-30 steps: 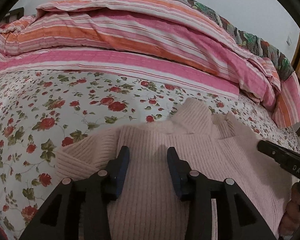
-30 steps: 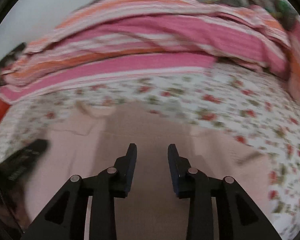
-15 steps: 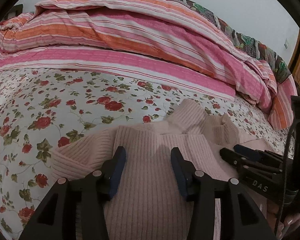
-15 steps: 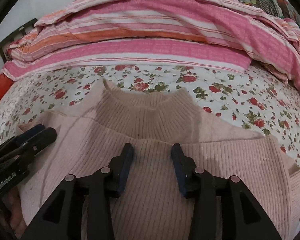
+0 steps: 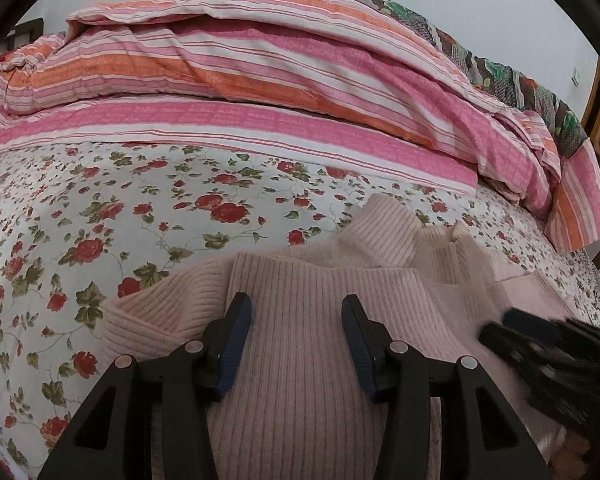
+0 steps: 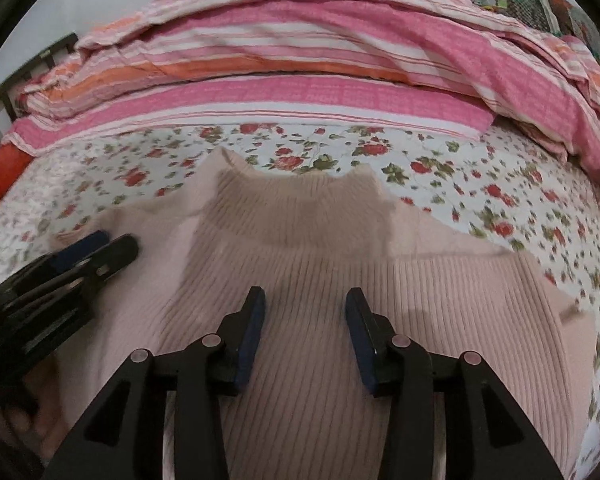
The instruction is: Fold small clothes
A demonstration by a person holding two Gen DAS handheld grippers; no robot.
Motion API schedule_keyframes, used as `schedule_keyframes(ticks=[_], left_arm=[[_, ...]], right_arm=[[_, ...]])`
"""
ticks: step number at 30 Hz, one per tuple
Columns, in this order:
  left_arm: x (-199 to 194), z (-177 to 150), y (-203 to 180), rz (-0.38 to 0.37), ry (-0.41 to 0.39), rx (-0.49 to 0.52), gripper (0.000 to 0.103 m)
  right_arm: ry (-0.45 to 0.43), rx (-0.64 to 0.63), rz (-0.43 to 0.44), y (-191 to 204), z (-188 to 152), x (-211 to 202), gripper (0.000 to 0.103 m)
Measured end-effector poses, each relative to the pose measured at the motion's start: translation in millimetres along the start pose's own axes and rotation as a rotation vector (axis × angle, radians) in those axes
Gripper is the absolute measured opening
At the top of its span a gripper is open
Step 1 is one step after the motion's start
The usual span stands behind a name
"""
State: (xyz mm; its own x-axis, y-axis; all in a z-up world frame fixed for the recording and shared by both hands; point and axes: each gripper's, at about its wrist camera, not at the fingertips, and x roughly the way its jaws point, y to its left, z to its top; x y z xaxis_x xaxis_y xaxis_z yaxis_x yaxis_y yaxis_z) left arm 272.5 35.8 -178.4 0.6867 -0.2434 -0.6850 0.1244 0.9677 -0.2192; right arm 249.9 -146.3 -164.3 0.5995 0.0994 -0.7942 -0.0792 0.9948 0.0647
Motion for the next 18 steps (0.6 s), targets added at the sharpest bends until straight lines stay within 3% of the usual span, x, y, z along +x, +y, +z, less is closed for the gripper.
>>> schedule_keyframes(ticks=[6,10,18], left_arm=[[0.8,0.0,-1.2,0.006,0.002,0.009,0.045],[-2.7,-2.3,-3.9,0.018,-0.002,0.025,0.046],[-33.6,-12.1,-5.0,-0.015,-0.016,0.023,0.06]], right_arm=[[-0.06,-0.005,0.061,3.8,-37.3,-44.3,0.042],[-0.085,-0.042,0.022,14.4,-69.5,-61.3,0.042],[-0.106,-0.073,0.013,23.7,-116.3,-83.0,0.042]])
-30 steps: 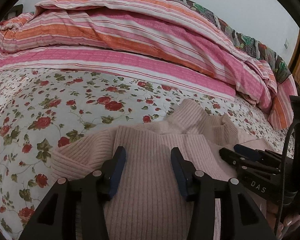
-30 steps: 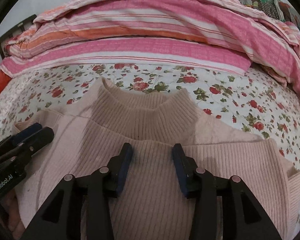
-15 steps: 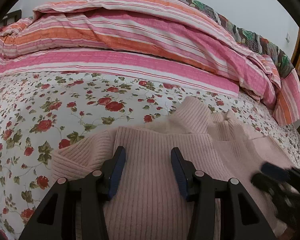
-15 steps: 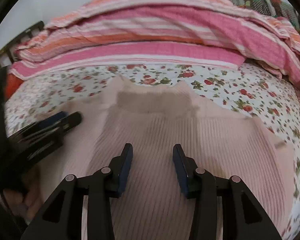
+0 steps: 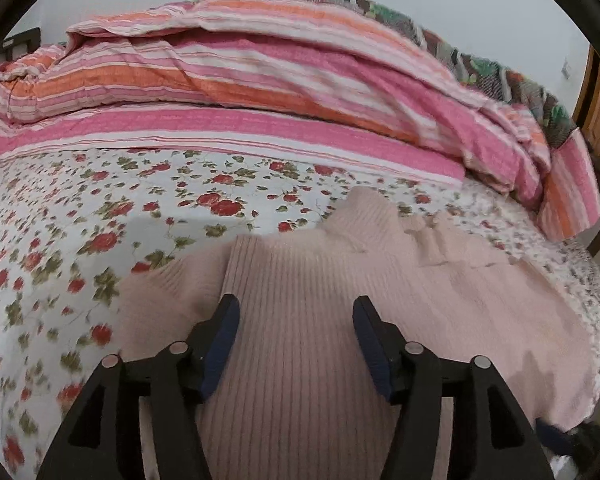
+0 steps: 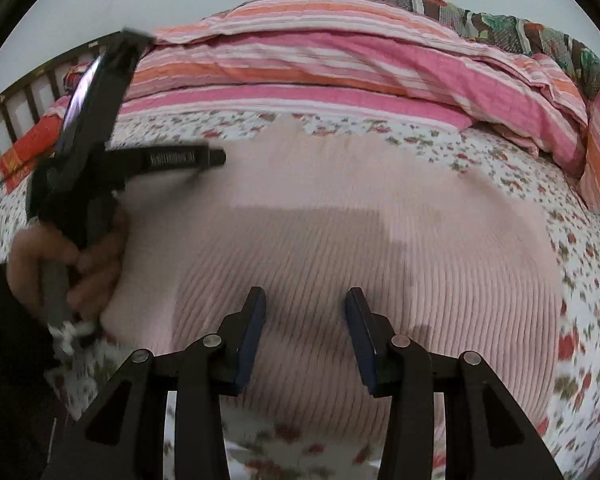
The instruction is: Fold small clothes
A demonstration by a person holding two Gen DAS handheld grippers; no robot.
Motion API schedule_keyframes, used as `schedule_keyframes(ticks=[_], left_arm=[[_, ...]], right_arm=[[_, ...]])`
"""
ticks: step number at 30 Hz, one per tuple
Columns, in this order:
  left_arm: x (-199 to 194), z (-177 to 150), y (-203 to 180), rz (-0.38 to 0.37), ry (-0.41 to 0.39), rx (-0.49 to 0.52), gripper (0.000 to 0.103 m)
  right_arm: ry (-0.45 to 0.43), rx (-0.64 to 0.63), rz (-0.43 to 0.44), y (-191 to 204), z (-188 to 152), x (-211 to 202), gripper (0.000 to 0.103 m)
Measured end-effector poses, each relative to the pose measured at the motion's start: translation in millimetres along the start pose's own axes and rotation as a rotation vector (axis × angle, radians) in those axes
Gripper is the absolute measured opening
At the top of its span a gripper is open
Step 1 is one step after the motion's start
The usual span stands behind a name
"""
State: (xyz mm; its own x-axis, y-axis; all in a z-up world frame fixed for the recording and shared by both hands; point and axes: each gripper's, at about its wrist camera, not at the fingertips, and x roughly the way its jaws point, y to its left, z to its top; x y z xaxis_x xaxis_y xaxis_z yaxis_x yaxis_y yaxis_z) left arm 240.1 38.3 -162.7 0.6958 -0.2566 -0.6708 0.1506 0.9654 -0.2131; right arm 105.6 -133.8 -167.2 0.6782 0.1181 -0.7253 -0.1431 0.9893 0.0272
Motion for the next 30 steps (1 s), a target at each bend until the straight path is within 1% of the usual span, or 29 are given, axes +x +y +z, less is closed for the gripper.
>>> schedule_keyframes(ticks=[2,4,6,8,10,12,13,14,16,17,21,25,26,28,30], left_arm=[[-19.4,-8.1,0.5,-0.009,-0.028,-0.007,0.07],[-41.0,-20.7,4.8,-0.018,-0.053,-0.009,0.07],[-60.6,-36.7,14.1,-0.031,-0.058,-0.021,0.071],[-76.8,-55.7,29.1,-0.033,-0.046,-0.06,0.071],[-89.1,-73.1,43.2,-0.051,-0.037,-0.105,0.071],[-101.3,-94.6,58.3,-0.08,-0.025,-0.162,0.071],[-105.9,-103.4,63.3,-0.097,-0.021,-0.182,0.071],[-110.5,-114.6,68.6,-0.126,-0.015,-0.211,0.071],[-112.4,-127.7,73.3,-0.17,-0.008,-0.248,0.071],[-112.1,-131.9,73.4,-0.18,-0.011,-0.26,0.071],[-104.2,-133.5,67.4,-0.197,-0.021,-0.291,0.07],[-92.6,-121.3,60.8,-0.255,-0.041,-0.327,0.068],[-88.0,-116.7,58.8,-0.264,-0.042,-0.333,0.065],[-81.4,-111.9,56.5,-0.285,-0.048,-0.35,0.063],[-72.6,-109.5,56.1,-0.309,-0.046,-0.389,0.056]], right_arm=[[0.004,0.01,0.01,-1.1,-10.6,-2.3,0.042],[-0.005,0.013,0.021,-2.2,-22.9,-5.7,0.042],[-0.016,0.018,0.028,-2.6,-31.0,-9.9,0.043],[-0.019,0.019,0.031,-2.5,-36.4,-14.3,0.043],[-0.023,0.019,0.036,-2.0,-38.9,-18.6,0.042],[-0.035,0.026,0.054,-2.2,-41.5,-25.0,0.042],[-0.049,0.039,0.077,-4.2,-42.4,-30.8,0.042],[-0.057,0.047,0.091,-5.6,-43.6,-34.1,0.042],[-0.077,0.08,0.132,-10.8,-43.8,-42.6,0.042],[-0.084,0.09,0.142,-13.4,-43.6,-45.5,0.042],[-0.109,0.117,0.146,-19.6,-44.7,-56.9,0.042],[-0.107,0.138,0.125,-29.9,-50.0,-62.3,0.042],[-0.107,0.146,0.119,-33.4,-52.0,-63.6,0.042],[-0.107,0.159,0.109,-40.4,-55.2,-65.6,0.042],[-0.107,0.176,0.098,-48.8,-57.6,-67.9,0.042]])
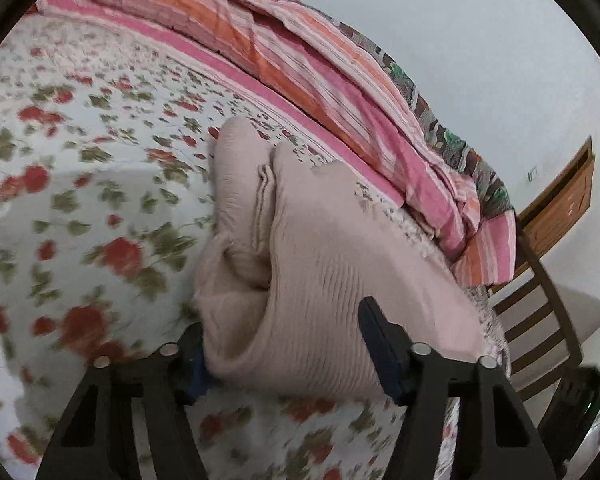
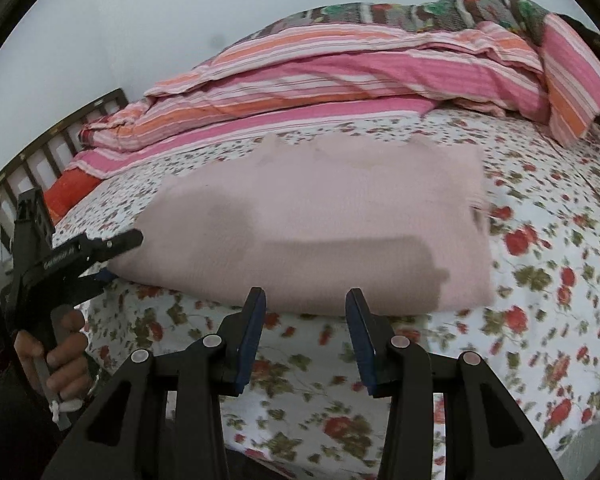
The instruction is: Fold small clothes
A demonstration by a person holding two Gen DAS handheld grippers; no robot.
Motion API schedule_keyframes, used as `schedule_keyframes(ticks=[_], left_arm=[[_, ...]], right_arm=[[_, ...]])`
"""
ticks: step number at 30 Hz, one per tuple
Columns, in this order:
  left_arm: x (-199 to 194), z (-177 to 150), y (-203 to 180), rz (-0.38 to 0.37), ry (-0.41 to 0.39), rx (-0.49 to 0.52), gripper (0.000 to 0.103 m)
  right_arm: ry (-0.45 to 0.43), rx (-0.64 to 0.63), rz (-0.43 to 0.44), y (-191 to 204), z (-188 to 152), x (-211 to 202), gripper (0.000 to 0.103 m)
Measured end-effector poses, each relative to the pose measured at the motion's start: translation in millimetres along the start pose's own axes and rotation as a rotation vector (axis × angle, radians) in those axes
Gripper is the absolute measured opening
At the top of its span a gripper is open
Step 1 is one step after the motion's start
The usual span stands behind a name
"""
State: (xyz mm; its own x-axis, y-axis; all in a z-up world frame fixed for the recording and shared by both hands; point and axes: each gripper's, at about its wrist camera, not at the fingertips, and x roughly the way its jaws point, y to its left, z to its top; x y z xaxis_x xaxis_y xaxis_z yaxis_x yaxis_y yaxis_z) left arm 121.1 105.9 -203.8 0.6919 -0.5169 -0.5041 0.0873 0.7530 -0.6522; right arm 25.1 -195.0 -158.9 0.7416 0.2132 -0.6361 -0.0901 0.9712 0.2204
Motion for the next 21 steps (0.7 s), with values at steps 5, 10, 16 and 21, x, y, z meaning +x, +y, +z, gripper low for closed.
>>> schedule_keyframes(ticks=[5,10,16,21], left_arm=[[12.0,7.3,-0.8,-0.033,-0.055,-0.081,0.05],[20.7,27.1,-16.3,0.059,-0.077,-0.058,0.027],[19.8,45.1,-48.2,0.162,-0.064,0.028,0.018],[15.8,56.3,-122.0,0.259,-0.088,0.217,0.018]], right_arm=[[-0.014,0.1,0.015,-27.4,3.3,-18.3,0.042],[-0.053,0.118,-0.024,-49.1,6.4,-36.3,0.042],[-0.072,0.207,-0.054,-91.2,1.2,-48.0,0.042],[-0.095,0.263,-0.048,-120.3,5.0,-52.4,0.042]])
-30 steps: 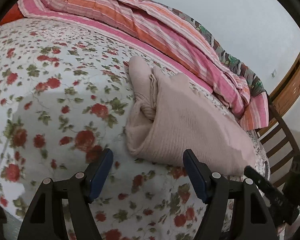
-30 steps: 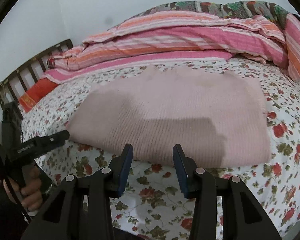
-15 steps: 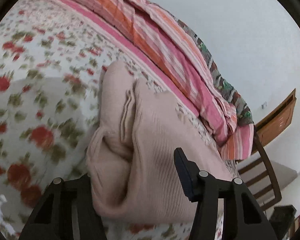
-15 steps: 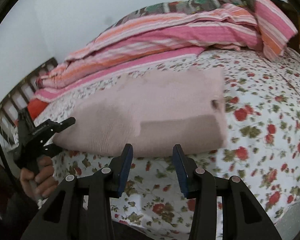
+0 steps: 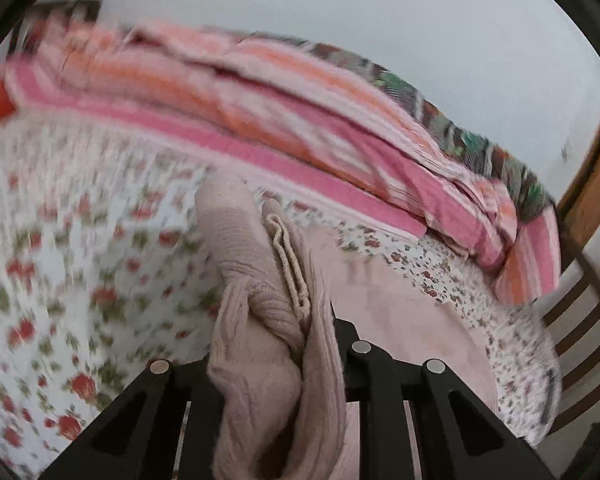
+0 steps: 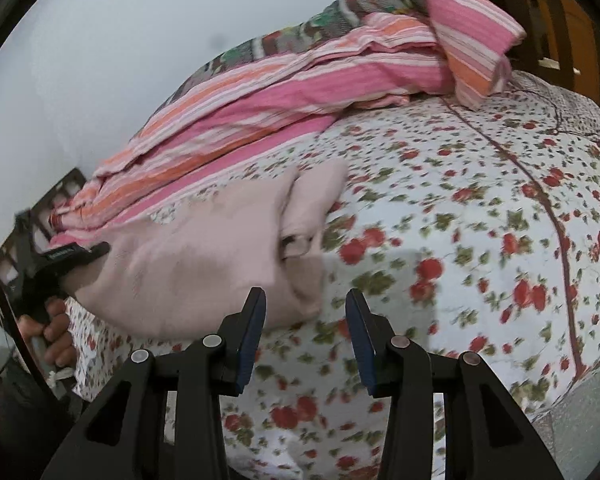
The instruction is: Fold small clothes
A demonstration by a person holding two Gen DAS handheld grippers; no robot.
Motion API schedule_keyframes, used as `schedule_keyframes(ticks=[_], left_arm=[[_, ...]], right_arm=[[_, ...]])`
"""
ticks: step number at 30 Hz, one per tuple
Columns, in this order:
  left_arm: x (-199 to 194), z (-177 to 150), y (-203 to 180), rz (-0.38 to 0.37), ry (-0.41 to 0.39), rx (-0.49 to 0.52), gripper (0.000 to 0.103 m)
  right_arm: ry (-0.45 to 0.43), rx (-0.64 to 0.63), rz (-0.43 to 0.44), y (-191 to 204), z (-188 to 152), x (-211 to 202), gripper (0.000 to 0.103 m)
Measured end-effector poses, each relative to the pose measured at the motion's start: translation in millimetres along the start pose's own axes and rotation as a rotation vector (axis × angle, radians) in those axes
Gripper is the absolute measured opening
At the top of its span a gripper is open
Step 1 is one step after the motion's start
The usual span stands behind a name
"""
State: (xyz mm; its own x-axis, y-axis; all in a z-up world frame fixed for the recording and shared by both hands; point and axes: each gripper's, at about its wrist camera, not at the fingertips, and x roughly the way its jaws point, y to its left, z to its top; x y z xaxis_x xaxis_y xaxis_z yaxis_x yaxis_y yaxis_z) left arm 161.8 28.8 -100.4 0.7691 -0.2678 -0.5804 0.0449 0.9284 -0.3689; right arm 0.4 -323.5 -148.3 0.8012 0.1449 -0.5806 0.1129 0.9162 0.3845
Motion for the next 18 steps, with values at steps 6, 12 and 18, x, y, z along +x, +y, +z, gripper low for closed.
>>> schedule_keyframes(ticks=[6,12,18], left_arm=[[-6.3,-3.6,-111.9,0.013,-0.037,0.26,0.018],[35.5,-70.2,-209.9,-0.078,0.052,0.399,0.018],[51.8,-127.1,-232.8,-0.17,0.077,0.537,0.06]], right_arm=[[-0.045,0.041,-0.013,-23.1,12.5,-12.7,0.042],[-0.069,0.087,-0.077,-52.7,13.9,-33.0,0.042],[-0.06,0.084,-0.159,-68.8,7.3,-45.4,0.042]])
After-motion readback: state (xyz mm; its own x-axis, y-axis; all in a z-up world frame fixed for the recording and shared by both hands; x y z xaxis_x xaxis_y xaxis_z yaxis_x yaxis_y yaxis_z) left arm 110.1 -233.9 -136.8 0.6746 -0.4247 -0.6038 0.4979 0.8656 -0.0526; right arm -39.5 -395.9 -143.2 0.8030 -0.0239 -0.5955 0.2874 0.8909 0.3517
